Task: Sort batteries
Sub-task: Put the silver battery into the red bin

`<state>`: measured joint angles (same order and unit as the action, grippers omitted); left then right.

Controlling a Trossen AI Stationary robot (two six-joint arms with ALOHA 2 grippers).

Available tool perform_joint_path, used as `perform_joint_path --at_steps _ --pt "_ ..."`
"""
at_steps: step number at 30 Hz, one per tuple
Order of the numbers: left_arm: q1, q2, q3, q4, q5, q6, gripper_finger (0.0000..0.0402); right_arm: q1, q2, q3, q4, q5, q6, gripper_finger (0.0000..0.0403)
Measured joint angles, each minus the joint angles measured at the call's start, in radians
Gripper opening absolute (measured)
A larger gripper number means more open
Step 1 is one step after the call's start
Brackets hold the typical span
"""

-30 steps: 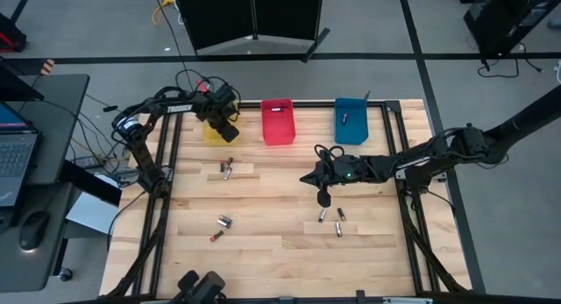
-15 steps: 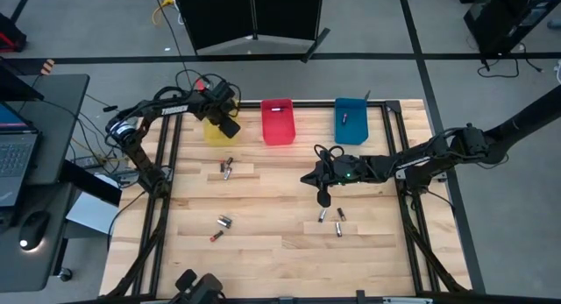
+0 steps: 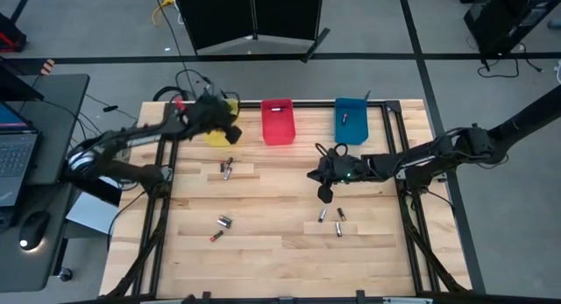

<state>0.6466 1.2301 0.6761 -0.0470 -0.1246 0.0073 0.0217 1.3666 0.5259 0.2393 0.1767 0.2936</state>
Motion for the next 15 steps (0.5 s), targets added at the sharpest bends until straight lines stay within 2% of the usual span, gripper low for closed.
perform_joint_path --at_steps 4,9,15 --pt "-0.122 -0.106 -0.149 0.254 0.004 -0.016 0.0006 0.038 0.006 0.0 -0.102 0.053 0.122 0.0027" --pt "-0.244 -0.155 -0.27 0.525 0.005 -0.038 0.0022 0.076 0.006 0.0 -0.224 0.143 0.298 0.0064" --pt "-0.314 -0.148 -0.326 0.662 0.014 -0.034 0.0024 0.095 0.006 0.0 -0.364 0.24 0.411 0.0122"
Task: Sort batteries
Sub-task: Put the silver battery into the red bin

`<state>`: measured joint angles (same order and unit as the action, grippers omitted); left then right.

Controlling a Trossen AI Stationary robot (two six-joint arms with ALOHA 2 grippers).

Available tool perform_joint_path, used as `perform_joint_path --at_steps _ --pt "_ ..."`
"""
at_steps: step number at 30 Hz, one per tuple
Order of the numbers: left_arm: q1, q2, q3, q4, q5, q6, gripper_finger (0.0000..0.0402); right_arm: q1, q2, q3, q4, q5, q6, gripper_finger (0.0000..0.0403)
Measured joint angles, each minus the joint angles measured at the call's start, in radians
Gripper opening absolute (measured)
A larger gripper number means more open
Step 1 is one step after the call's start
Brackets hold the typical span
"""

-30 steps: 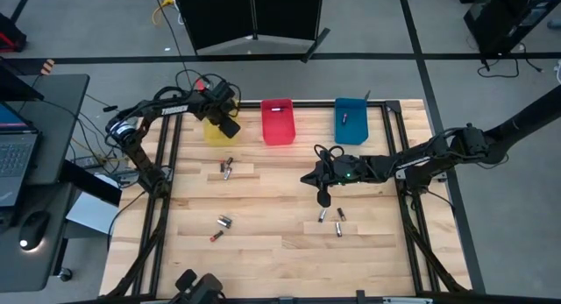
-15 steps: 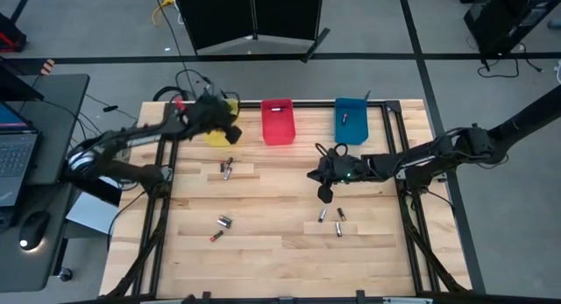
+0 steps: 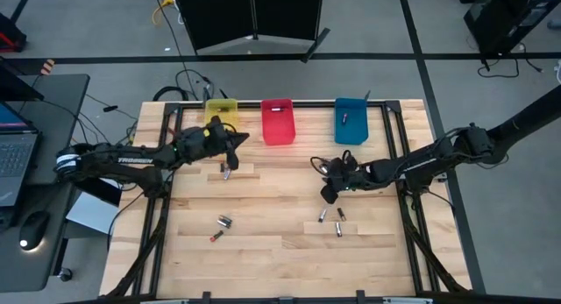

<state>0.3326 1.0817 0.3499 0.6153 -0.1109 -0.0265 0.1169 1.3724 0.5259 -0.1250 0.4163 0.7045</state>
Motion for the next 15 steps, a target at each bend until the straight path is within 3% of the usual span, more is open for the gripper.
perform_joint_path --at_steps 4,15 --pt "-0.013 0.0 -0.008 0.001 -0.001 0.019 0.0025 0.001 0.0 0.0 -0.041 0.066 0.011 0.0135" --pt "-0.015 0.0 -0.008 -0.008 -0.003 0.024 0.0025 -0.023 0.059 0.0 -0.034 0.068 0.011 0.0135"
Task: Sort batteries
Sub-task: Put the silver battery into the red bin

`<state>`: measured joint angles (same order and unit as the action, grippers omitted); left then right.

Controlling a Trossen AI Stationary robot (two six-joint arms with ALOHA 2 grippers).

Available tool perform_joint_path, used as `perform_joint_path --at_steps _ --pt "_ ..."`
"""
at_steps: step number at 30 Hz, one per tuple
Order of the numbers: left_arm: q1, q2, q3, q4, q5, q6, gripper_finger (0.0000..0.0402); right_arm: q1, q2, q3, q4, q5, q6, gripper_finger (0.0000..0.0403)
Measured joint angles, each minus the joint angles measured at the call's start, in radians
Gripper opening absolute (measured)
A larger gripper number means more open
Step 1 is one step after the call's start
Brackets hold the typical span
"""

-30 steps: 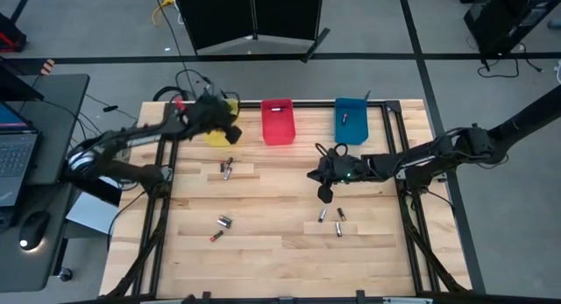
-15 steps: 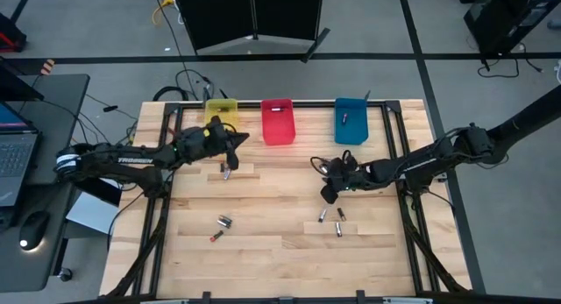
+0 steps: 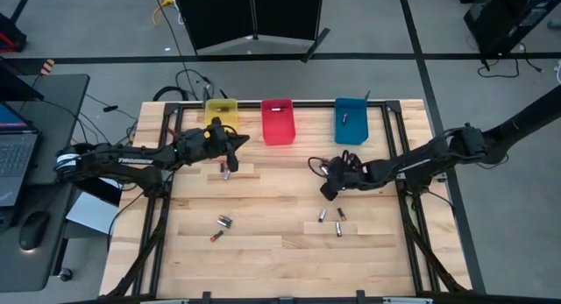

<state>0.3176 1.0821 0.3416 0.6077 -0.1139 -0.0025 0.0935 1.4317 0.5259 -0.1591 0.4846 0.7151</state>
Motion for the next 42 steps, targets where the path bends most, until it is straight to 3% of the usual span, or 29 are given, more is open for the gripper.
perform_joint_path --at_steps 13,19,21,25,27,31,34,42 --pt "-0.001 0.0 0.0 -0.009 0.001 0.0 0.0025 -0.027 0.134 0.003 0.091 0.001 0.0 0.0133" --pt "-0.006 0.0 0.0 -0.024 0.002 -0.001 0.0025 -0.028 0.13 0.003 0.099 -0.016 -0.003 0.0079" --pt "-0.006 0.0 0.0 -0.035 0.002 -0.001 0.0025 -0.029 0.13 0.003 0.099 -0.032 -0.006 0.006" --pt "-0.006 0.0 0.0 -0.04 0.002 -0.006 0.0025 -0.023 0.124 0.002 0.143 -0.075 -0.043 0.006" --pt "-0.006 0.0 0.0 -0.04 0.002 -0.006 0.0025 -0.015 0.112 0.01 0.157 -0.151 -0.068 0.006" --pt "-0.007 0.0 0.0 -0.031 0.002 -0.006 0.0025 -0.012 0.076 0.09 0.158 -0.255 -0.151 0.006" --pt "-0.01 0.0 0.0 -0.009 0.002 -0.006 0.0025 -0.037 0.069 0.184 0.144 -0.262 -0.246 0.006" --pt "-0.032 0.001 0.0 0.03 0.013 -0.004 0.0025 -0.246 0.141 0.492 -0.005 -0.274 -0.55 0.006"
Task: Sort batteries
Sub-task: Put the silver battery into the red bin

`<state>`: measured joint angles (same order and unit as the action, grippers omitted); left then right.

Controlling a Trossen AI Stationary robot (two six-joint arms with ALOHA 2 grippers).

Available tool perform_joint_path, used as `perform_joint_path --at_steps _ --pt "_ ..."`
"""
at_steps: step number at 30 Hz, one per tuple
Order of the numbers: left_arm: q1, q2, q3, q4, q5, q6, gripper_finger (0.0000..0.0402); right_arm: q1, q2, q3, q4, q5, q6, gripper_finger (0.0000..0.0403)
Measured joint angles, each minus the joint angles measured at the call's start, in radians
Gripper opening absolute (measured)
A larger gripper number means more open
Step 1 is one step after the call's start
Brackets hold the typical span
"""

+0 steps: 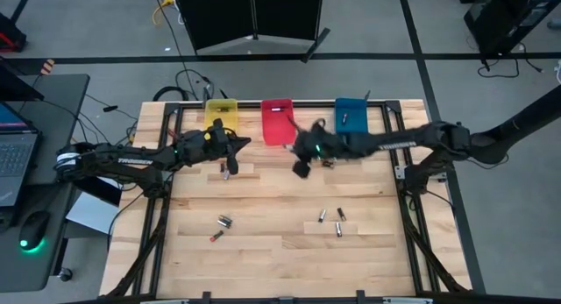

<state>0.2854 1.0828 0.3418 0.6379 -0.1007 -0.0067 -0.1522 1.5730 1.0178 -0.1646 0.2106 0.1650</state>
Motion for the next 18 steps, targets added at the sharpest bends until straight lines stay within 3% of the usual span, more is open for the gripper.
perform_joint_path --at_steps 10,14,18 --pt "-0.007 0.0 0.0 -0.004 0.001 0.005 0.0025 -0.242 0.318 0.433 -0.251 -0.175 -0.29 0.006" --pt "-0.007 0.0 0.0 -0.005 0.001 0.014 0.0025 -0.306 0.451 0.58 -0.367 -0.248 -0.329 0.006" --pt "-0.007 0.0 0.0 -0.009 0.001 0.025 0.0025 -0.342 0.556 0.687 -0.465 -0.257 -0.345 0.006"
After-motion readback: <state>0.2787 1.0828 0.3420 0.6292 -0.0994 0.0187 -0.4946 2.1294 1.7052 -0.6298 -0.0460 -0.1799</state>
